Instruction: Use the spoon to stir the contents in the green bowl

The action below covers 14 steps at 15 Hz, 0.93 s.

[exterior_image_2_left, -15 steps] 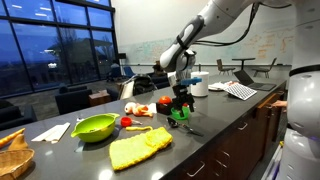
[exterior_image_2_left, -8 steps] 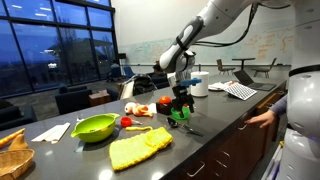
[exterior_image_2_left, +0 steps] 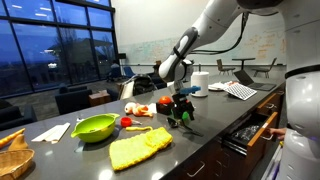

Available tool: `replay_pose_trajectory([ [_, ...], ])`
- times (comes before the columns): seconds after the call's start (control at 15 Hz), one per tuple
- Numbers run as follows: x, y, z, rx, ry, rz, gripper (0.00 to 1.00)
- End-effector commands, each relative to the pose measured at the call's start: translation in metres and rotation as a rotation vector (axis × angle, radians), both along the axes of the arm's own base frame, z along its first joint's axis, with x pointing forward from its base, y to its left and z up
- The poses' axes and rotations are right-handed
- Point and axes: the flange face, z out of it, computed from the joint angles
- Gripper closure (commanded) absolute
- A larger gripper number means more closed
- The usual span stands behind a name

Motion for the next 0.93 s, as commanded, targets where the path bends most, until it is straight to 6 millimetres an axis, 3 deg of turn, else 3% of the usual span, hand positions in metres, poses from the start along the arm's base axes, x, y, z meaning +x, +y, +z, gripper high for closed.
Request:
replay_pose_trajectory([
  [0.0,0.002,-0.005,-0.015,0.044,0.007,0.001,0.00],
  [0.47,0.000,-0.013,-0.041,0.100,0.046,-0.009,0.00],
  [0.87,0.000,-0.015,-0.048,0.116,0.057,0.006,0.00],
])
